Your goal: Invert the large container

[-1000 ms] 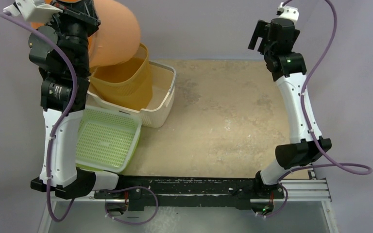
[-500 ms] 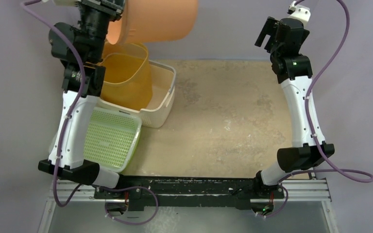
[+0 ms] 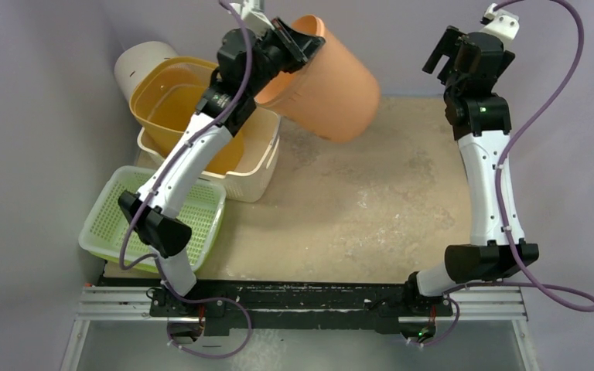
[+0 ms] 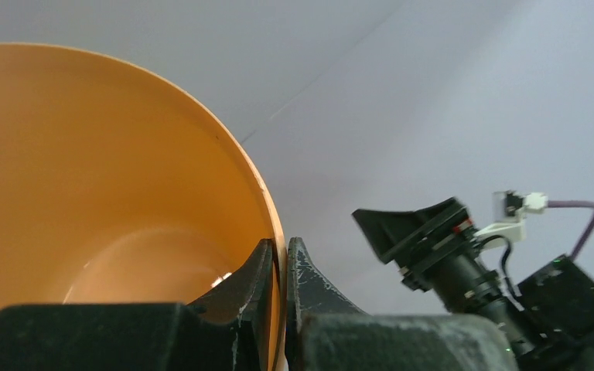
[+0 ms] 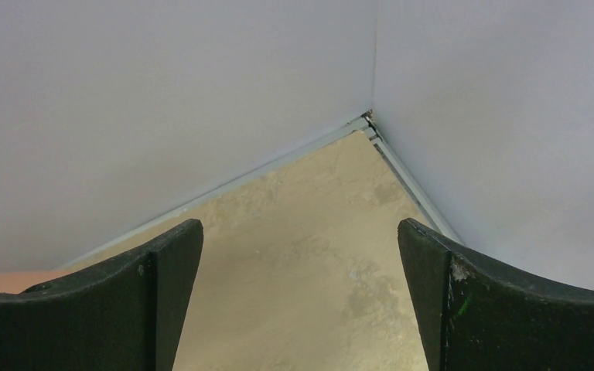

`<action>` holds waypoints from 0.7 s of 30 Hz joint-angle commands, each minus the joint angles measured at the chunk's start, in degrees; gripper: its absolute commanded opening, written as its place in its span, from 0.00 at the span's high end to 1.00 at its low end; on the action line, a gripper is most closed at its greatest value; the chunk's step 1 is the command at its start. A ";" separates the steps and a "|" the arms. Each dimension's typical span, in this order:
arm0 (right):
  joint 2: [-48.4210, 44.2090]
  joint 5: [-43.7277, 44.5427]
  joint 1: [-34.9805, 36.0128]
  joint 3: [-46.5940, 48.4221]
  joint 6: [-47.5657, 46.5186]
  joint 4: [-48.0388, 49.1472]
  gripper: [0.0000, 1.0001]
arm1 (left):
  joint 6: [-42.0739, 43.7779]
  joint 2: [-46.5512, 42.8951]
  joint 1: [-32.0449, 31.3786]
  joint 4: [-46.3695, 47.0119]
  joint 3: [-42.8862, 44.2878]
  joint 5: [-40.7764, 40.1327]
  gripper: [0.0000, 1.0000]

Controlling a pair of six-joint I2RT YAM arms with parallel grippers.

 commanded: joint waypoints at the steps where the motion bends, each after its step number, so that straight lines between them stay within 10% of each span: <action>1: -3.11 1.78 -1.05 -1.59 1.08 3.23 0.03 | 3.32 1.13 -3.10 4.43 2.29 0.52 1.00; 21: -4.24 1.52 -4.16 -3.27 0.16 3.66 0.03 | -11.37 15.79 -12.59 25.08 -5.48 7.94 1.00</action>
